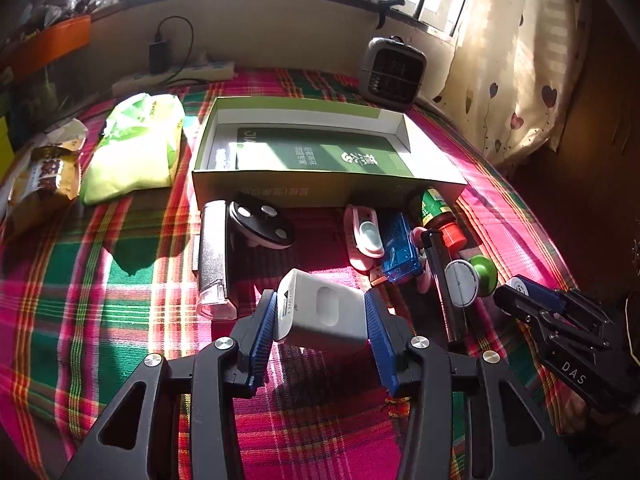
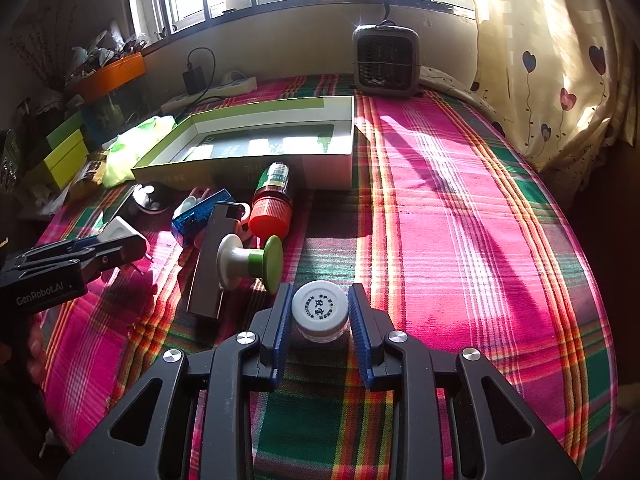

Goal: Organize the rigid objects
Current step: 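Grasp the white charger with the left tool while the right tool holds the jar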

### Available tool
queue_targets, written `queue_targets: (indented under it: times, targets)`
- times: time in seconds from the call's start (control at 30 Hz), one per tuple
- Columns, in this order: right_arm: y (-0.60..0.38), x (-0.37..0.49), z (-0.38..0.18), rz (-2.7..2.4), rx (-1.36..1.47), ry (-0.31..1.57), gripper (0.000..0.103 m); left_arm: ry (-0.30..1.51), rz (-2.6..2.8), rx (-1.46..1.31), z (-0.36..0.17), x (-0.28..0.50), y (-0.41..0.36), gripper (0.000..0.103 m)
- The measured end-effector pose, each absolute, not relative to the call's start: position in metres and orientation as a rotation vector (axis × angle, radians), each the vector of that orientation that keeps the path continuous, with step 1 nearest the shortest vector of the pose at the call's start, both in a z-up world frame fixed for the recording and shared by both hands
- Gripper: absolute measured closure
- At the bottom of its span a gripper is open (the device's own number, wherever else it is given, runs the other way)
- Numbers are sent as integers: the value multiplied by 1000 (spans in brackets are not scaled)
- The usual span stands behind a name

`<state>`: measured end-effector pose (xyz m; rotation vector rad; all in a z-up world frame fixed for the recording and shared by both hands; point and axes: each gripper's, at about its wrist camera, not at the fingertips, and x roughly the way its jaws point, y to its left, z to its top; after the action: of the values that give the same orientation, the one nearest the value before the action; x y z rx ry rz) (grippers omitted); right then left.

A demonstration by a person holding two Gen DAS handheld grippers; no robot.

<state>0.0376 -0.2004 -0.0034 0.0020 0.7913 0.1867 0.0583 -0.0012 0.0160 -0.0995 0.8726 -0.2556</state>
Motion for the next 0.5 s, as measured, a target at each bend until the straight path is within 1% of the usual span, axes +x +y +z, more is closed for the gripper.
queue_targets:
  times: [0.27, 0.5]
  targets:
    - [-201, 48, 21, 200, -2, 750, 74, 844, -266, -127, 39, 65, 5, 60]
    - [-198, 71, 36, 215, -11, 737, 74, 820, -278, -119, 59, 86, 8, 60]
